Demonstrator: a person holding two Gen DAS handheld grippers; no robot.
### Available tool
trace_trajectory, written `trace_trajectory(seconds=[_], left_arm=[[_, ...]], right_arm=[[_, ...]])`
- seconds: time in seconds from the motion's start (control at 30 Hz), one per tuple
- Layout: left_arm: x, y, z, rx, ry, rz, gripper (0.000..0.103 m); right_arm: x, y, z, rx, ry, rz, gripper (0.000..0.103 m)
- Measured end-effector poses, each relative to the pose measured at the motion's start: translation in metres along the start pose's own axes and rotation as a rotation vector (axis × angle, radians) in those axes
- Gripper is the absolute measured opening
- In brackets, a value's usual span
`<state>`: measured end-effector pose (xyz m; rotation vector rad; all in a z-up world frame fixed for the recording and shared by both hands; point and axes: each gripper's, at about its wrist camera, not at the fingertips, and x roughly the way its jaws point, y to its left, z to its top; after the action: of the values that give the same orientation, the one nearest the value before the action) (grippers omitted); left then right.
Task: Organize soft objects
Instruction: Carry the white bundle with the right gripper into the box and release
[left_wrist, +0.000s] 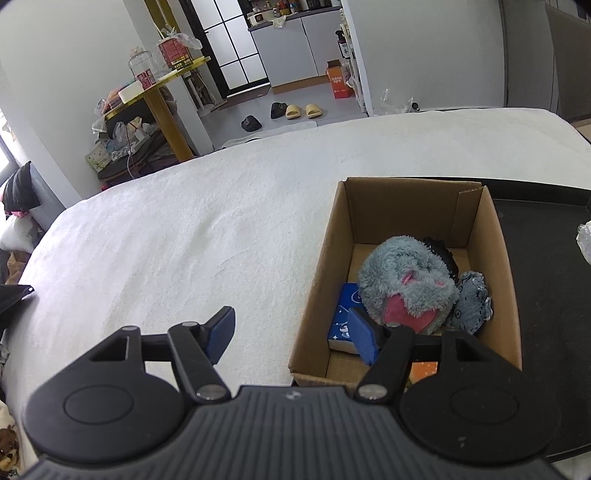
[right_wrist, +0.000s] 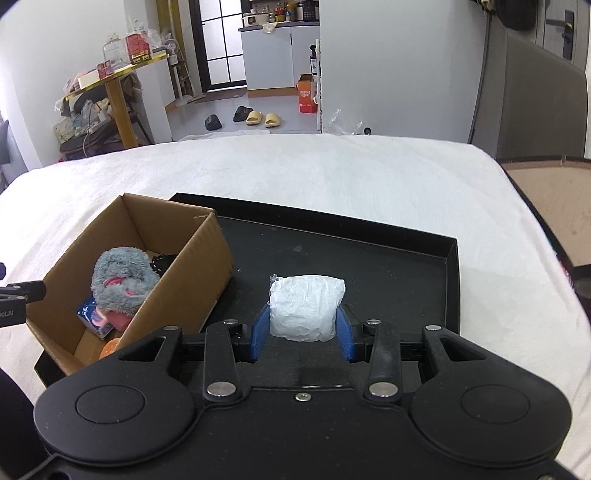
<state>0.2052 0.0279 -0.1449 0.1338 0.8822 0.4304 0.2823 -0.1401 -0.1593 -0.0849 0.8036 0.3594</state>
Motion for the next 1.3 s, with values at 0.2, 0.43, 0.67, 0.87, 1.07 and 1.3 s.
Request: trace_trajectory(seconds=[0.2, 0.43, 0.67, 0.87, 1.07, 1.3], left_arm=[[0.001, 0.008, -0.002, -0.032, 0.000, -0.039, 0.066], [0.004, 0.012, -0.003, -0.033, 0.014, -0.077, 0.066], [0.006, 0.022, -0.006, -0.075, 0.009, -0.133, 0.065], [0.013, 0.029, -0.007, -0.104, 0.020, -0.180, 0.062], [0.018, 0.034, -0.008, -0.125, 0.022, -0.209, 0.062], [0.024, 0.042, -0.009, -0.164, 0.028, -0.249, 0.051]], right_arm=[[-0.011, 0.015, 0.002, -0.028, -0.010, -0.019, 0.038], [-0.021, 0.038, 0.009, -0.072, -0.036, -0.007, 0.038], [-0.025, 0.066, 0.019, -0.122, -0.056, 0.020, 0.038], [-0.022, 0.089, 0.030, -0.170, -0.062, 0.027, 0.039], [-0.017, 0.112, 0.039, -0.214, -0.059, 0.048, 0.039], [-0.009, 0.145, 0.044, -0.304, -0.046, 0.099, 0.039]])
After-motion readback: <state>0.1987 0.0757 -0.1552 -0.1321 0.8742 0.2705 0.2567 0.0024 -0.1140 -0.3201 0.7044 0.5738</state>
